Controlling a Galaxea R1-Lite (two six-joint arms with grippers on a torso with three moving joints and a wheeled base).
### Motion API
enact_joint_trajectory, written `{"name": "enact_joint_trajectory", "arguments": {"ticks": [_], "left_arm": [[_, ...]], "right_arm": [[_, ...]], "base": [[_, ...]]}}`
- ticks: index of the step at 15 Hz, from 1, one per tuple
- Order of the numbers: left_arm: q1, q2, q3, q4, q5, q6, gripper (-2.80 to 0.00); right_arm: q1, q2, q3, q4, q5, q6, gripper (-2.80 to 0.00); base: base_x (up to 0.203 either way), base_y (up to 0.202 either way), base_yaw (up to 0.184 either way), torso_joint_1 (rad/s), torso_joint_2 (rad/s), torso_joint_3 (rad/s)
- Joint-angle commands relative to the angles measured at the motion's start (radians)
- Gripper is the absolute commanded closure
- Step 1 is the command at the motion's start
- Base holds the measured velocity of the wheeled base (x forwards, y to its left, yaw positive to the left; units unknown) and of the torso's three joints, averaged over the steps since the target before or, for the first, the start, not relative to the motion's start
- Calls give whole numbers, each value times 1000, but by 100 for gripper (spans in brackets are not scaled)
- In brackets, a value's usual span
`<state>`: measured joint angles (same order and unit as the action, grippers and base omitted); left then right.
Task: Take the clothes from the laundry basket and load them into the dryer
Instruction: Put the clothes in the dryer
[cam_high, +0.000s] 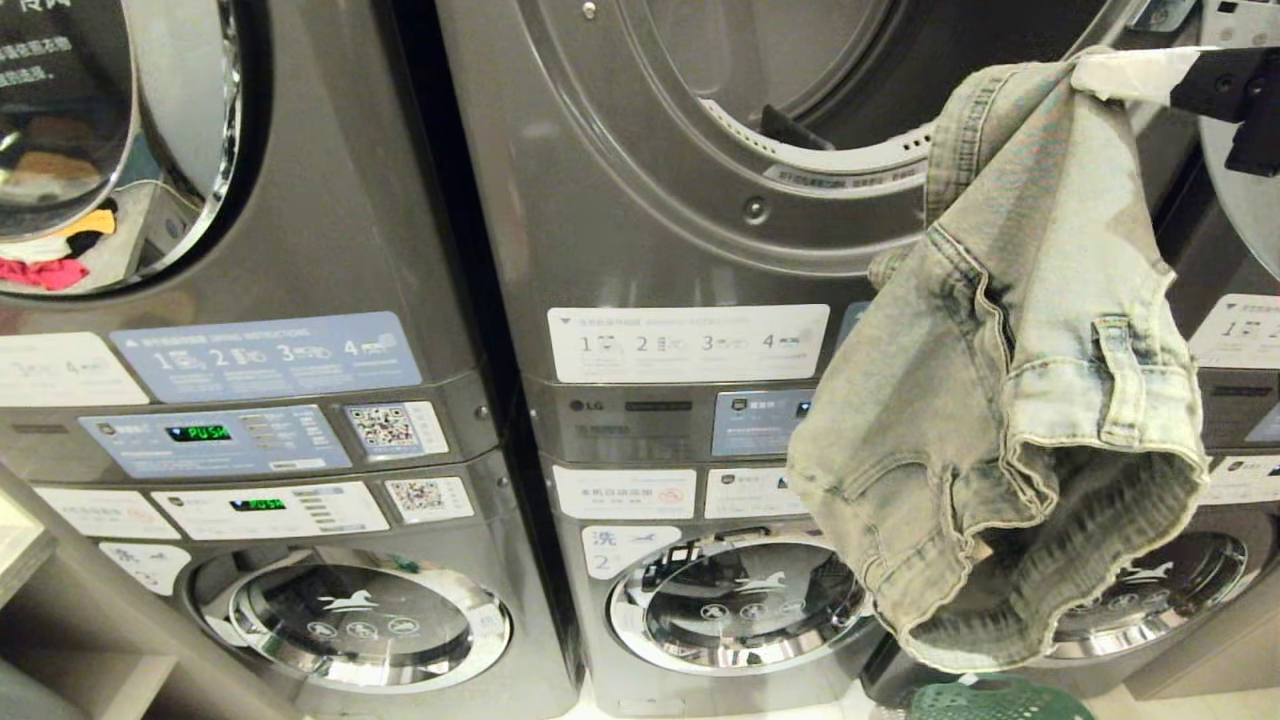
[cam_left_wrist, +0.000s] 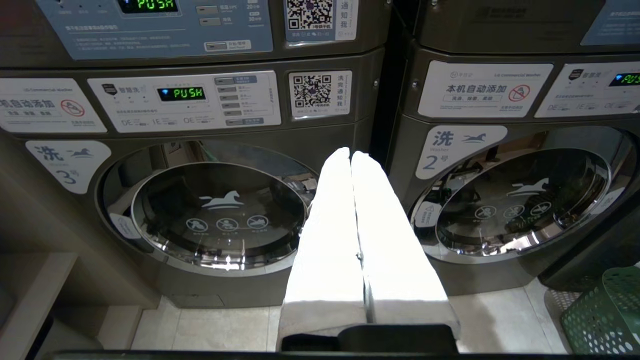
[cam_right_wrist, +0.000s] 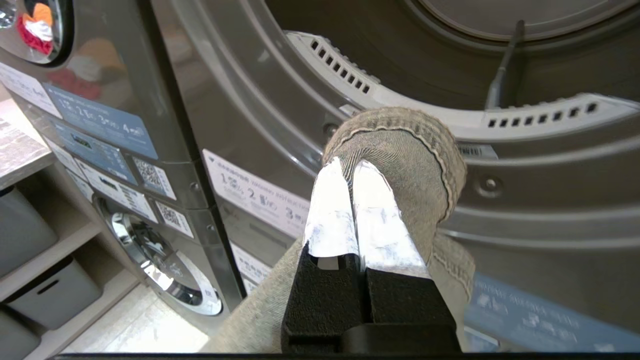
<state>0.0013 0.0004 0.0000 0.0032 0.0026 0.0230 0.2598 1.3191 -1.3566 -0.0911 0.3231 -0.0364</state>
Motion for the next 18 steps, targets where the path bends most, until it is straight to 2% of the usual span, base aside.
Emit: {"name": "enact_joint_trajectory", "arguments": {"ticks": [1, 8, 13, 18], "left_arm": [[0, 0, 0, 0, 0, 0, 0], [0, 0, 0, 0, 0, 0, 0], [0, 0, 1, 0, 0, 0, 0], [0, 0, 0, 0, 0, 0, 0]], "right_arm": [[-1, 2, -4, -1, 8, 0, 0], [1, -5, -19, -2, 8, -19, 0], [1, -37, -39, 2, 10, -20, 0], [-1, -83, 28, -1, -3, -42, 0]], "base": [[0, 0, 0, 207, 24, 207], [0, 0, 0, 257, -89, 162], [0, 0, 0, 40, -14, 24], [0, 0, 0, 0, 0, 0]]}}
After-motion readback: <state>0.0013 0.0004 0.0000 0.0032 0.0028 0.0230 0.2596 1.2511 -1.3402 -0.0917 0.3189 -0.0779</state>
